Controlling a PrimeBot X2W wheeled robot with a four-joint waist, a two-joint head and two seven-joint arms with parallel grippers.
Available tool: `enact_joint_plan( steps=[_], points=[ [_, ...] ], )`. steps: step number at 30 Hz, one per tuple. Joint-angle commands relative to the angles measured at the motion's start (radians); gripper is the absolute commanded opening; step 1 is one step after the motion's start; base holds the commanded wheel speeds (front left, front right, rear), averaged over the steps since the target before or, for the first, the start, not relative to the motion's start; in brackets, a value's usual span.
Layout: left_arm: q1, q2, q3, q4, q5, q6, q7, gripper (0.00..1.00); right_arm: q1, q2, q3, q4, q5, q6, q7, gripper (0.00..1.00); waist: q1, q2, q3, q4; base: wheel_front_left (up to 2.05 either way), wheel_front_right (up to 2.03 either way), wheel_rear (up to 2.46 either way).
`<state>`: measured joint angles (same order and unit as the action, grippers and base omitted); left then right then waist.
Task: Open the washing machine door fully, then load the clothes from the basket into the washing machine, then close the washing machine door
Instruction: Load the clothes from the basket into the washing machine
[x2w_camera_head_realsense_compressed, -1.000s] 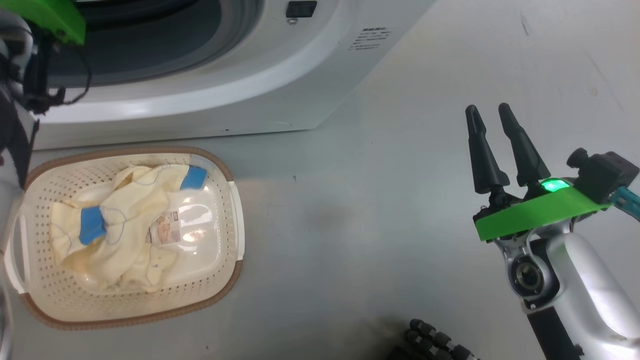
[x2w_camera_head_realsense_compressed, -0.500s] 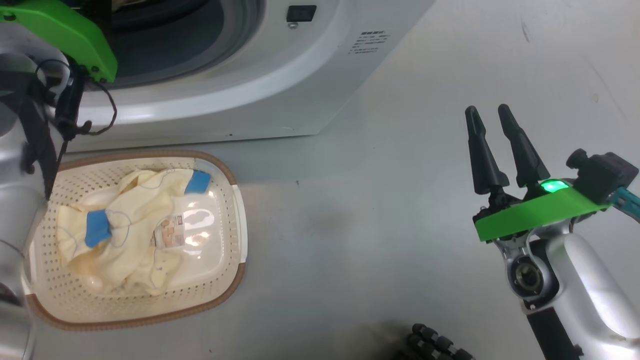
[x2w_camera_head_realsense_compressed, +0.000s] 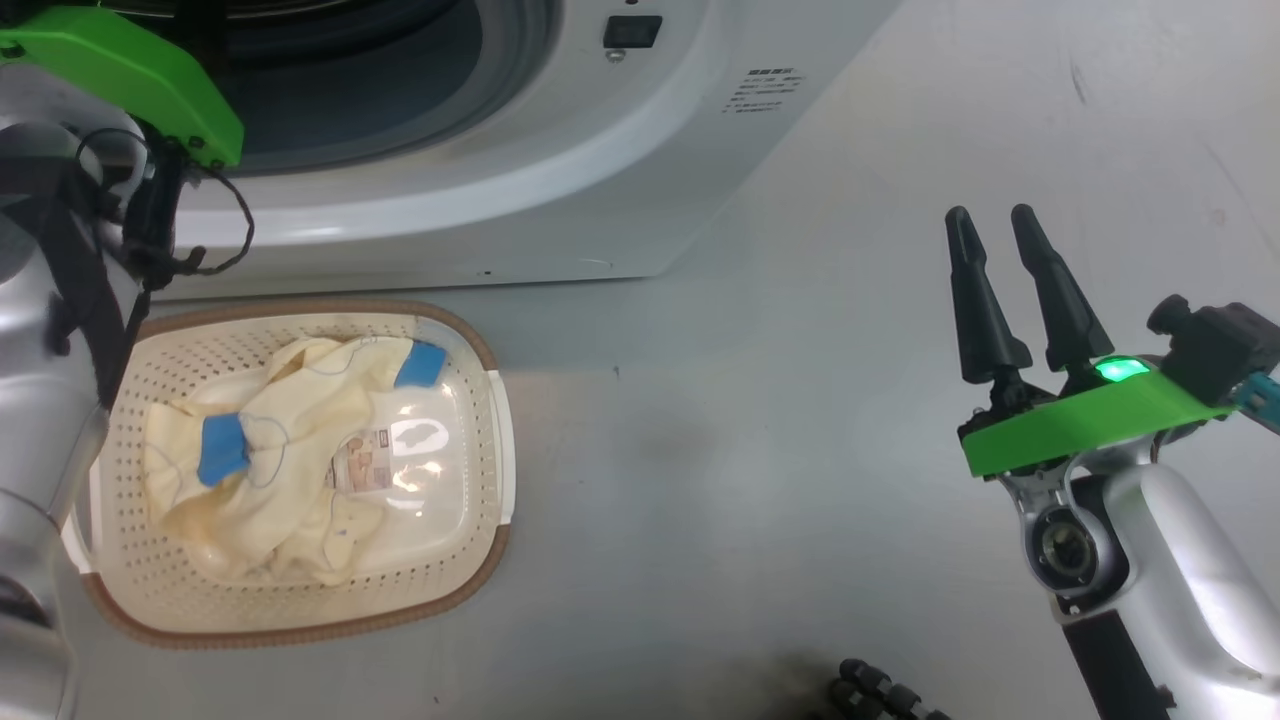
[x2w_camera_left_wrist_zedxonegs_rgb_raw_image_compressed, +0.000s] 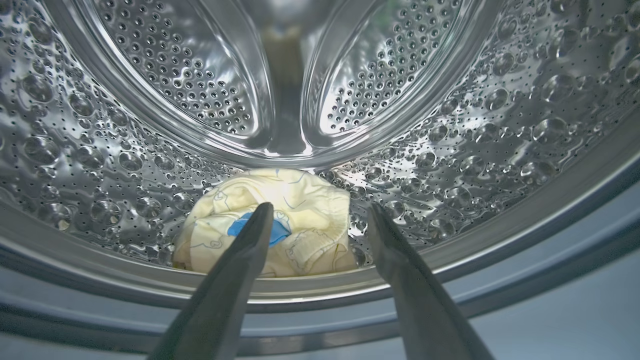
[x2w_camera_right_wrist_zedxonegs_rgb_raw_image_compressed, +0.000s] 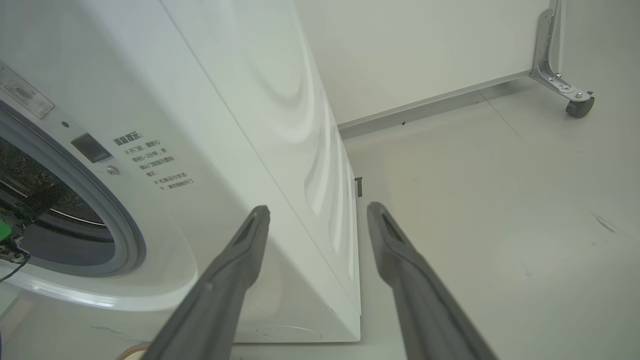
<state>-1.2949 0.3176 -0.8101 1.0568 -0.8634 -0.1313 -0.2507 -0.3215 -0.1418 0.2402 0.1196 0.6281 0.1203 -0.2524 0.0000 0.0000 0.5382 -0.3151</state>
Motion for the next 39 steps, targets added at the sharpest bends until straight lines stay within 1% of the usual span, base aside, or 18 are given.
enact_joint_plan(
  steps=[1, 7, 18, 22, 26, 34, 39],
  points=[
    [-0.019, 0.032, 0.039, -0.041, -0.006, 0.001, -0.01, 1.0, -0.001, -0.019, 0.004, -0.024, 0.002, 0.01, -0.009, 1.0, 0.0, 0.0, -0.002, 0.005, 0.0, 0.0, 0.0],
    [0.039, 0.026, 0.128, -0.122, 0.027, 0.001, -0.011, 1.0, -0.005, -0.028, -0.011, -0.024, -0.002, 0.01, -0.009, 1.0, 0.0, 0.0, -0.016, 0.022, 0.0, 0.0, 0.0],
    [0.2, -0.007, 0.302, -0.254, 0.172, 0.001, -0.011, 1.0, -0.005, -0.048, -0.027, -0.021, -0.008, 0.01, -0.009, 1.0, 0.0, 0.0, -0.06, 0.059, 0.0, 0.0, 0.0],
    [0.259, -0.019, 0.347, -0.288, 0.23, 0.001, -0.011, 1.0, 0.002, -0.058, -0.03, -0.017, -0.009, 0.01, -0.009, 1.0, 0.0, 0.0, -0.084, 0.071, 0.0, 0.0, 0.0],
    [0.325, -0.038, 0.39, -0.328, 0.25, 0.001, -0.011, 1.0, 0.014, -0.066, -0.037, -0.012, -0.011, 0.01, -0.009, 1.0, 0.0, 0.0, -0.115, 0.082, 0.0, 0.0, 0.0],
    [0.465, -0.054, 0.46, -0.4, 0.296, 0.001, -0.011, 1.0, 0.055, -0.088, -0.056, -0.001, -0.011, 0.01, -0.009, 1.0, 0.0, 0.0, -0.186, 0.108, 0.0, 0.0, 0.0],
    [0.558, -0.074, 0.501, -0.455, 0.329, 0.001, -0.011, 1.0, 0.084, -0.109, -0.072, 0.002, -0.013, 0.01, -0.009, 1.0, 0.0, 0.0, -0.23, 0.133, 0.0, 0.0, 0.0]
  ],
)
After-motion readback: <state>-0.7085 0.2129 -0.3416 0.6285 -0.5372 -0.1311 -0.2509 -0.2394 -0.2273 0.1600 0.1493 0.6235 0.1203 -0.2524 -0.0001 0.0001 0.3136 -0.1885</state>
